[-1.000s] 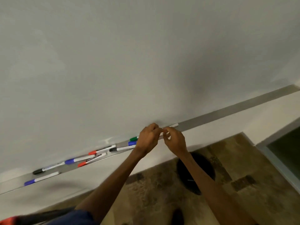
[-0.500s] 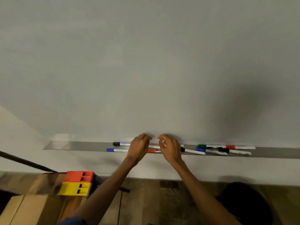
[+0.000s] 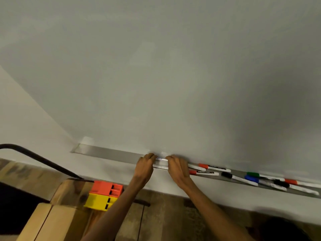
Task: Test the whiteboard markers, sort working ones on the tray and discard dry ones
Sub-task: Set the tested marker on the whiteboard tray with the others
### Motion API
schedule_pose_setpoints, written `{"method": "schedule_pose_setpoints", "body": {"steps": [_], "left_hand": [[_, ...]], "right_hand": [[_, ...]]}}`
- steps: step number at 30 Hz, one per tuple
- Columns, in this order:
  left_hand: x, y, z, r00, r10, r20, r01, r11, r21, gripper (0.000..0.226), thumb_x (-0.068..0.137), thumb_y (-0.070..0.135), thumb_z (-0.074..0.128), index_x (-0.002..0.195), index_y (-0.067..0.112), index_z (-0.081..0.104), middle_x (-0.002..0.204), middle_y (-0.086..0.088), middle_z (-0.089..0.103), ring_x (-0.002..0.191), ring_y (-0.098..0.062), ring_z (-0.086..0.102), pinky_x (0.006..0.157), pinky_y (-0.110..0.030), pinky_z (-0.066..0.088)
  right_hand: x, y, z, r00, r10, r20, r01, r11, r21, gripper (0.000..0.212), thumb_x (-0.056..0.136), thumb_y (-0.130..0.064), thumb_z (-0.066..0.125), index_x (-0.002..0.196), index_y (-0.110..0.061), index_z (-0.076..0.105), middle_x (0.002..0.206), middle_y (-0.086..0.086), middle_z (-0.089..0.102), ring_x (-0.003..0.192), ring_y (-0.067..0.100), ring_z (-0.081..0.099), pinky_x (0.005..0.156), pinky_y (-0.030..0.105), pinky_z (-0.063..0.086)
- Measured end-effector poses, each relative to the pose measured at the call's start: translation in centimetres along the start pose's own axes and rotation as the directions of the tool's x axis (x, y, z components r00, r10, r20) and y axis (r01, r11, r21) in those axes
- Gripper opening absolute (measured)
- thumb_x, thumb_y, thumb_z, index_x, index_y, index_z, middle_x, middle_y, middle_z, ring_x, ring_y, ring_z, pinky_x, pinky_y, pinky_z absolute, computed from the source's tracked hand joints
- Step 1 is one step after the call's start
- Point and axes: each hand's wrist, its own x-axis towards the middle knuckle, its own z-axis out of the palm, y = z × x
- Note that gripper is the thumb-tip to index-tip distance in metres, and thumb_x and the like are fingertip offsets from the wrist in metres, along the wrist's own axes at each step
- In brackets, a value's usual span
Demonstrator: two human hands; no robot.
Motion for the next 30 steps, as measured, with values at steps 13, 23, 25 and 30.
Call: {"method": "schedule_pose_setpoints", "body": {"steps": [13, 23, 25, 30], "left_hand": [[1.0, -2.2, 1.7, 0.999, 0.03, 0.033, -0.029, 0.999, -0.028, 0.036, 0.074, 0.0, 0.067, 0.107, 0.015, 0.067, 0.108, -0.002, 0.066, 0.098, -0.022, 0.063, 0.08, -0.034, 0.05], [0.8, -1.6, 0.3, 0.997, 0.077, -0.001, -0.077, 0.997, -0.01, 0.046, 0.066, 0.002, 0.078, 0.108, 0.015, 0.066, 0.106, -0.003, 0.067, 0.099, -0.023, 0.064, 0.08, -0.036, 0.052], [0.8, -1.1, -0.4, 0.996, 0.093, 0.0, -0.093, 0.996, -0.002, 0.048, 0.064, 0.004, 0.081, 0.108, 0.016, 0.066, 0.106, -0.003, 0.066, 0.098, -0.023, 0.064, 0.078, -0.035, 0.053], [0.9, -0.4, -2.4, 0.991, 0.134, -0.012, -0.134, 0.991, -0.005, 0.05, 0.064, 0.006, 0.08, 0.108, 0.019, 0.06, 0.106, -0.001, 0.063, 0.096, -0.02, 0.061, 0.077, -0.029, 0.05]], "right_hand": [[1.4, -0.4, 2.8, 1.0, 0.008, 0.028, -0.003, 0.983, -0.182, 0.037, 0.045, -0.021, 0.093, 0.071, -0.014, 0.068, 0.061, 0.003, 0.062, 0.044, 0.019, 0.056, 0.042, 0.025, 0.043], [0.1, 1.4, 1.2, 0.997, -0.079, 0.004, 0.078, 0.979, -0.186, 0.042, 0.054, -0.015, 0.085, 0.089, -0.012, 0.063, 0.08, 0.004, 0.062, 0.041, 0.014, 0.05, 0.037, 0.025, 0.039], [0.0, 1.3, 0.1, 0.996, -0.089, -0.011, 0.086, 0.979, -0.186, 0.04, 0.054, -0.018, 0.087, 0.088, -0.013, 0.065, 0.08, 0.004, 0.063, 0.041, 0.013, 0.051, 0.036, 0.023, 0.039], [-0.3, 1.8, -2.5, 0.996, -0.085, -0.026, 0.079, 0.979, -0.187, 0.046, 0.047, -0.023, 0.09, 0.085, -0.014, 0.065, 0.077, 0.003, 0.061, 0.042, 0.012, 0.053, 0.035, 0.022, 0.04]]}}
